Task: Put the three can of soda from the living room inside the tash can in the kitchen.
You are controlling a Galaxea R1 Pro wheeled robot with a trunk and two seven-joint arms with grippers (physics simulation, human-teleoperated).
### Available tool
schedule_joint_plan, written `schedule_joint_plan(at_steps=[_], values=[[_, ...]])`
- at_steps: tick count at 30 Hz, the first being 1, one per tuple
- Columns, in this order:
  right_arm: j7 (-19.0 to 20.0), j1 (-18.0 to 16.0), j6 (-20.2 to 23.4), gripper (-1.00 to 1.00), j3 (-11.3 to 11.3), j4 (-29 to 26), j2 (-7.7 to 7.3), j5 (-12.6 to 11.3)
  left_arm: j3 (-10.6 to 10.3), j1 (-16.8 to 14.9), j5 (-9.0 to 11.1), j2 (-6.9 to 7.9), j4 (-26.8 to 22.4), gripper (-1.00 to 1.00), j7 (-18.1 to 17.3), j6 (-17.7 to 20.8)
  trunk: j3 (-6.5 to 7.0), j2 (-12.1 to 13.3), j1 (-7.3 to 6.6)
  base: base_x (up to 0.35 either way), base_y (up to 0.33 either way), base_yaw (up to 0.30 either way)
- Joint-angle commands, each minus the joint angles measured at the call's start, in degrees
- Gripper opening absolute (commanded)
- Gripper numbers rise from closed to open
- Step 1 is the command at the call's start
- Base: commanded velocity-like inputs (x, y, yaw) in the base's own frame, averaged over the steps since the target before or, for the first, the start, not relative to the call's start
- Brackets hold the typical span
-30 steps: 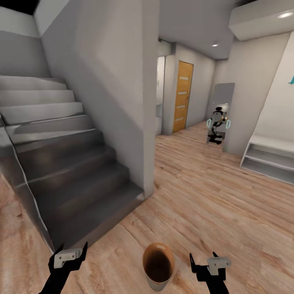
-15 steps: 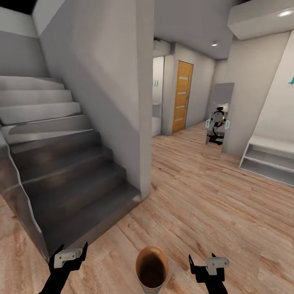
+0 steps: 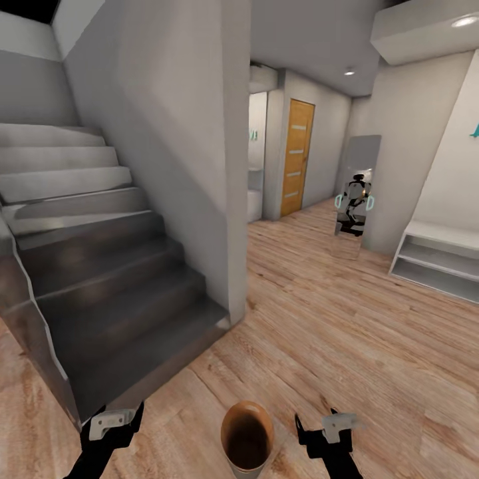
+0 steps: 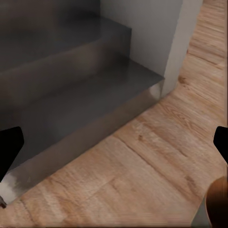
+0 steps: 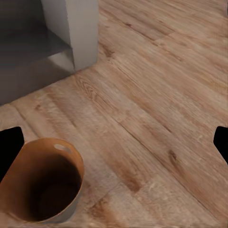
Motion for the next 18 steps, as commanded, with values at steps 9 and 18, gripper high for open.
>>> schedule_joint_plan(at_steps=[9,18], values=[[-0.2,-11.0,24.5,1.00,4.2,-0.5,5.49,-0.4,0.2,0.6,0.1,0.03,1.0,1.00,-2.7,0.2,0.00,0.0,0.00,0.000,0.000,0.000],[0.3,-28.7,45.2,1.00,2.8,7.0,9.34,-4.1,0.2,0.7,0.1,0.04,1.6,1.00,-3.0,-0.2,0.00,0.0,0.00,0.000,0.000,0.000]])
